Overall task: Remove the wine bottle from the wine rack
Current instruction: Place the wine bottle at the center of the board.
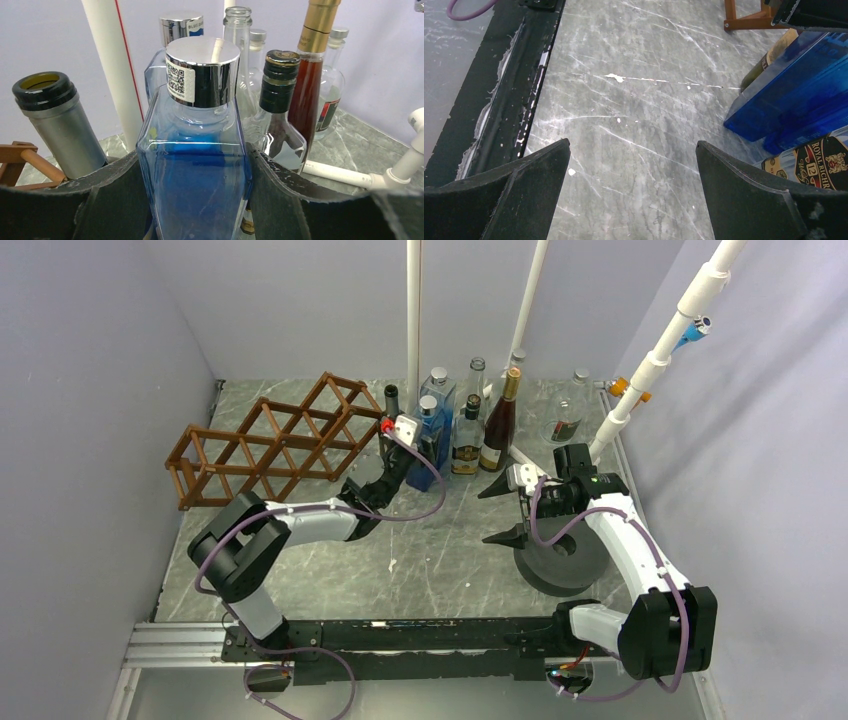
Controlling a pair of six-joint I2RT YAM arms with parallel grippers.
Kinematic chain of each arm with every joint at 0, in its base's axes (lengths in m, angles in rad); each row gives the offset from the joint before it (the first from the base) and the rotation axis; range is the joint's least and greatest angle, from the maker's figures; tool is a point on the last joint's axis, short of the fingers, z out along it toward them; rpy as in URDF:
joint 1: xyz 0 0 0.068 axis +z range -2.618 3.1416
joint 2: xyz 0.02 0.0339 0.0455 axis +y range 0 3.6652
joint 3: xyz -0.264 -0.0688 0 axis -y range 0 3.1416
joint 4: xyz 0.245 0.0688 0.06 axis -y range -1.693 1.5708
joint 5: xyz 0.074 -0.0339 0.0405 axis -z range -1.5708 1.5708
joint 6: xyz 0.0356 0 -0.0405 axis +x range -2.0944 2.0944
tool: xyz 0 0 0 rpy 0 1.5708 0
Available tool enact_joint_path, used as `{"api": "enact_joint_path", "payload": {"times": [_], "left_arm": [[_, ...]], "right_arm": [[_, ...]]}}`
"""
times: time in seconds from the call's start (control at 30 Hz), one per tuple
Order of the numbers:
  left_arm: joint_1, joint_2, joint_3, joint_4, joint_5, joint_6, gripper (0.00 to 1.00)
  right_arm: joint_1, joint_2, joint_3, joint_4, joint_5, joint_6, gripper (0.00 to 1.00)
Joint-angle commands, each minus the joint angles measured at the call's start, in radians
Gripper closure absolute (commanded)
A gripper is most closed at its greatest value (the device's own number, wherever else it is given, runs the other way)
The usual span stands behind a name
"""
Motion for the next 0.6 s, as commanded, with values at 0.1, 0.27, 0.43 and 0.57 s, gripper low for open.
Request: {"api": "enact_joint_path", "payload": {"times": [0.1, 0.27, 0.43, 0.57], "left_arm": [[0.006, -0.022, 0.027, 0.306, -0.066, -0.03, 0.75], [0.005, -0.042, 0.011, 0.26, -0.074, -0.07, 0.56], [0.005, -0.058, -0.006, 0.234, -0.085, -0.088, 0.34], [0.005, -0.08, -0.019, 0.201, -0.09, -0.105, 0.22]], "right_arm": [[-0.006, -0.005, -0.004, 0.019, -0.022, -0.038, 0.0], [-0.006, -0.004, -0.004, 0.019, -0.021, -0.037, 0.0], [-0.009, -0.004, -0.004, 0.019, -0.022, -0.036, 0.0], [-0.011, -0.007, -0.004, 0.018, -0.024, -0.037, 0.0]]}}
